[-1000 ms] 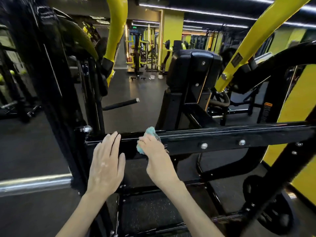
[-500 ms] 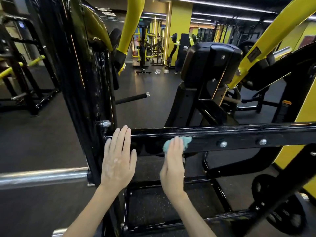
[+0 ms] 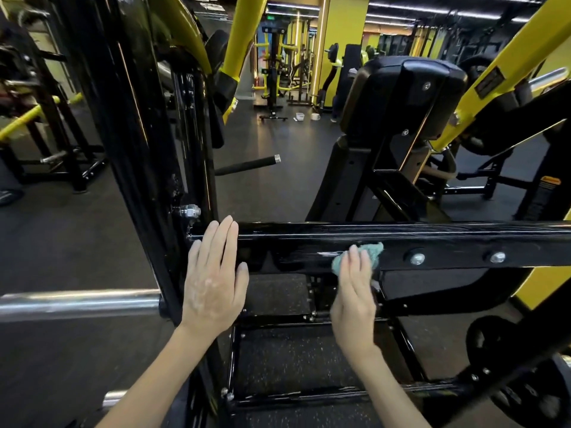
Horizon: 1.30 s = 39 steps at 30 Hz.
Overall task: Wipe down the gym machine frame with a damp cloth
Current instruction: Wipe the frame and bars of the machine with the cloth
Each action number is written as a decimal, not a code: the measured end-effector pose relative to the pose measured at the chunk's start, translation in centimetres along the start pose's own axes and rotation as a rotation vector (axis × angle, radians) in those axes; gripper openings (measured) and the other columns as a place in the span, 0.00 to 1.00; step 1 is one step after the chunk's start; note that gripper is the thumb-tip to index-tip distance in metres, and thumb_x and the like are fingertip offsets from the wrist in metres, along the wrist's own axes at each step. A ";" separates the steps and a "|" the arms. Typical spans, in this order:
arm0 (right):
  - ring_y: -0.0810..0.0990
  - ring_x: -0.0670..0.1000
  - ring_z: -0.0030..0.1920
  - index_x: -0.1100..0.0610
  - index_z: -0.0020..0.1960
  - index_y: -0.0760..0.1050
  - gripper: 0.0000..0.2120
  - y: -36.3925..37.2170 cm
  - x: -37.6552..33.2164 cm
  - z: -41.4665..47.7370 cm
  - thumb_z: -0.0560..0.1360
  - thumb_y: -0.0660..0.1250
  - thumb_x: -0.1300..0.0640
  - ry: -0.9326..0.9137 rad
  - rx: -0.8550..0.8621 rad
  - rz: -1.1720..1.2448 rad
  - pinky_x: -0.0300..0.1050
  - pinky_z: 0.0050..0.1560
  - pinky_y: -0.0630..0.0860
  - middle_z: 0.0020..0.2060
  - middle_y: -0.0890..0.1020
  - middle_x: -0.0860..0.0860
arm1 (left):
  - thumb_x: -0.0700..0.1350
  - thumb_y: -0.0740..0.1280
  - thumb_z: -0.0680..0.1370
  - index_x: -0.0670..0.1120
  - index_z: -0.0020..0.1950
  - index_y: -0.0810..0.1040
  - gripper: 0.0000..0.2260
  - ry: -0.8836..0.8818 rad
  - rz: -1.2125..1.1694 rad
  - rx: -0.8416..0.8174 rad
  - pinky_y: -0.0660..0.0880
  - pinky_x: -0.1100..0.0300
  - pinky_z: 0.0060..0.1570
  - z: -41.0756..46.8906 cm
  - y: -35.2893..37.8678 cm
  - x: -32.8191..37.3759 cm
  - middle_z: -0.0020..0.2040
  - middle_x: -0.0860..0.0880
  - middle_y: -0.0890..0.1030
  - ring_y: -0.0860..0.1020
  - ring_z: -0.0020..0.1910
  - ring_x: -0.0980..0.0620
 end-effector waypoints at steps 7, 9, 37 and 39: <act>0.51 0.48 0.78 0.62 0.74 0.64 0.23 5.5 -9.5 0.2 0.83 0.41 0.68 -0.548 -0.359 -0.025 0.52 0.78 0.48 0.75 0.62 0.52 | 0.44 0.57 0.80 0.36 0.77 0.62 0.26 0.039 0.030 -0.010 0.55 0.51 0.75 -0.1 -0.2 -0.2 0.77 0.40 0.64 0.62 0.77 0.41; 0.56 0.48 0.78 0.61 0.73 0.66 0.20 4.4 -8.5 1.0 0.84 0.48 0.67 -0.545 -0.362 -0.013 0.50 0.78 0.51 0.74 0.64 0.52 | 0.44 0.57 0.80 0.36 0.77 0.63 0.26 0.043 0.030 -0.012 0.57 0.51 0.74 0.0 -0.3 -0.3 0.77 0.40 0.65 0.62 0.76 0.41; 0.74 0.47 0.68 0.57 0.64 0.78 0.25 0.0 -8.3 3.2 0.72 0.67 0.77 0.212 -0.251 0.771 0.46 0.70 0.70 0.65 0.79 0.48 | 0.43 0.59 0.79 0.40 0.75 0.69 0.23 0.035 -0.448 -0.093 0.59 0.54 0.76 -0.4 -2.9 3.4 0.76 0.47 0.67 0.63 0.76 0.50; 0.78 0.49 0.64 0.53 0.61 0.80 0.23 -0.4 -7.3 3.2 0.73 0.67 0.76 0.500 -0.311 0.969 0.51 0.67 0.73 0.60 0.82 0.47 | 0.43 0.60 0.79 0.43 0.73 0.71 0.21 0.025 -0.623 -0.119 0.62 0.59 0.73 -0.4 -3.7 4.8 0.73 0.52 0.70 0.66 0.74 0.54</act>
Point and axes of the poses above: each hand's wrist, its own z-axis towards the middle knuckle, its own y-axis out of the palm, x = y × z, the point moved 8 cm from there along z, towards the middle knuckle
